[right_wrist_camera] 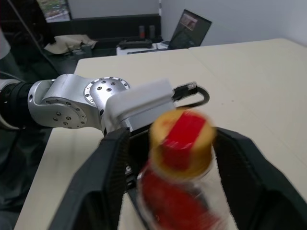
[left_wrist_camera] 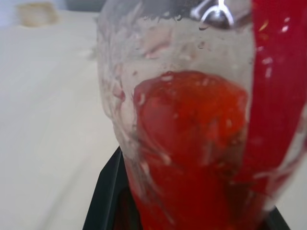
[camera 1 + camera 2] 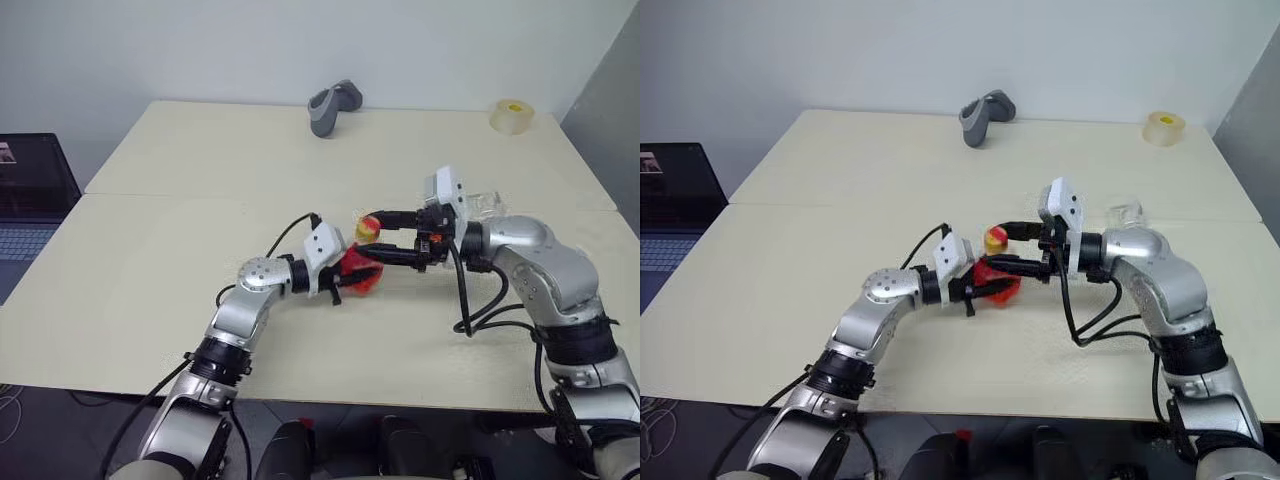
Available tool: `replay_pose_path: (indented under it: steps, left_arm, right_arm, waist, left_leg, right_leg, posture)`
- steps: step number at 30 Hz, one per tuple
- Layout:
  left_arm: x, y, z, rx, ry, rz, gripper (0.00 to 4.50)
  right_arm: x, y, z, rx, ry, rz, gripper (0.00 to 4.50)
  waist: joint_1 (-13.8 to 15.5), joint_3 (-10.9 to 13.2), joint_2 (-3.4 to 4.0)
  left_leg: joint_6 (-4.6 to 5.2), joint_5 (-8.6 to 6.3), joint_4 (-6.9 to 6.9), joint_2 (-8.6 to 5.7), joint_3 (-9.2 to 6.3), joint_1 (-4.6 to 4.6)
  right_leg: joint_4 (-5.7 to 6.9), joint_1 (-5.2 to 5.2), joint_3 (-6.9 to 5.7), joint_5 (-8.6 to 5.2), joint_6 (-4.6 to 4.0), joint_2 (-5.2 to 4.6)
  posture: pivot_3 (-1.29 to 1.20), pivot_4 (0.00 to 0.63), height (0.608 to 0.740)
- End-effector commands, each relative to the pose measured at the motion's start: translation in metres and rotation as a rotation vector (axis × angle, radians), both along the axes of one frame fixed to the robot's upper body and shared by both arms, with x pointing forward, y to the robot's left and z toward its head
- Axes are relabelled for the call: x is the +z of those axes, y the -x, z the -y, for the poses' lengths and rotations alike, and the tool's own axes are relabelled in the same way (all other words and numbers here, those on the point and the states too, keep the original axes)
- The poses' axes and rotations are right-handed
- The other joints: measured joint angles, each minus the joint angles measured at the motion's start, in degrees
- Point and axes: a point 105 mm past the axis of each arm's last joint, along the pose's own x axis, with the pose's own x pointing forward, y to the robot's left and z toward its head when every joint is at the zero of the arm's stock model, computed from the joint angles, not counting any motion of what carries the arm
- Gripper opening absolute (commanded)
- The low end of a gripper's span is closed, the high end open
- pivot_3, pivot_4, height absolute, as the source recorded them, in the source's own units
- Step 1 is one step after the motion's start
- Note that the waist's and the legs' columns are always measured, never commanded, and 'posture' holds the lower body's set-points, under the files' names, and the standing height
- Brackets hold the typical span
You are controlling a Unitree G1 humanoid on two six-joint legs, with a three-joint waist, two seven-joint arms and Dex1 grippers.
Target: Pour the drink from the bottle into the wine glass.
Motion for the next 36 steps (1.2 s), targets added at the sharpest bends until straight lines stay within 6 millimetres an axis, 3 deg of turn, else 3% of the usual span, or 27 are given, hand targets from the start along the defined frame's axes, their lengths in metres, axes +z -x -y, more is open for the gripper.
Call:
replay_pose_path:
  steps: [1,3,7,14,28,36]
  left_arm:
    - [0.022,-0.011,-0.004,0.078,0.061,0.085,1.16]
    - [0.022,-0.013,-0.004,0.104,0.071,0.09,1.16]
    - [0.015,-0.013,0.0,0.126,0.065,0.086,1.15]
    - [0.011,-0.009,0.009,0.109,0.066,0.078,1.14]
    - [0.009,-0.009,0.005,0.122,0.07,0.061,1.14]
    - [0.01,-0.012,0.001,0.136,0.081,0.045,1.14]
  right_arm:
    - [0.019,0.015,-0.002,-0.069,-0.087,0.084,4.05]
    - [0.021,0.022,-0.006,-0.141,-0.137,0.118,4.5]
    - [0.02,0.025,-0.018,-0.295,-0.16,0.223,4.5]
    - [0.023,0.002,-0.012,-0.492,-0.214,0.283,4.5]
    - [0.015,-0.013,0.022,-0.611,-0.184,0.256,4.5]
    - [0.013,0.004,0.04,-0.527,-0.159,0.175,4.5]
  waist:
    - [-0.1,0.0,0.0]
    - [-0.4,0.0,0.0]
    - [-0.4,0.0,0.01]
    - [-0.3,0.0,0.01]
    - [-0.3,0.0,0.01]
    - [-0.3,0.0,0.01]
  left_leg:
    - [0.0,0.0,-0.02,-0.01,0.01,0.0]
    - [-0.01,0.0,-0.03,0.01,0.03,0.02]
    - [-0.02,0.01,-0.06,0.01,0.02,0.07]
    - [-0.06,0.04,-0.05,-0.03,0.02,0.07]
    - [-0.05,0.03,-0.06,-0.02,0.03,0.08]
    - [-0.04,0.03,-0.06,-0.03,0.02,0.06]
  right_leg:
    - [0.0,0.0,0.02,0.0,0.0,0.0]
    - [0.03,-0.03,0.04,0.0,0.0,0.01]
    - [0.15,-0.05,0.03,-0.01,0.01,0.04]
    - [0.12,-0.04,0.03,-0.01,0.01,0.03]
    - [0.12,-0.03,0.03,-0.01,0.01,0.04]
    - [0.1,-0.02,0.02,-0.01,0.01,0.04]
  posture:
    - [0.0,0.15,0.74]
    - [0.0,0.15,0.74]
    - [0.0,0.15,0.74]
    - [0.0,0.15,0.74]
    - [0.0,0.15,0.74]
    - [0.0,0.15,0.74]
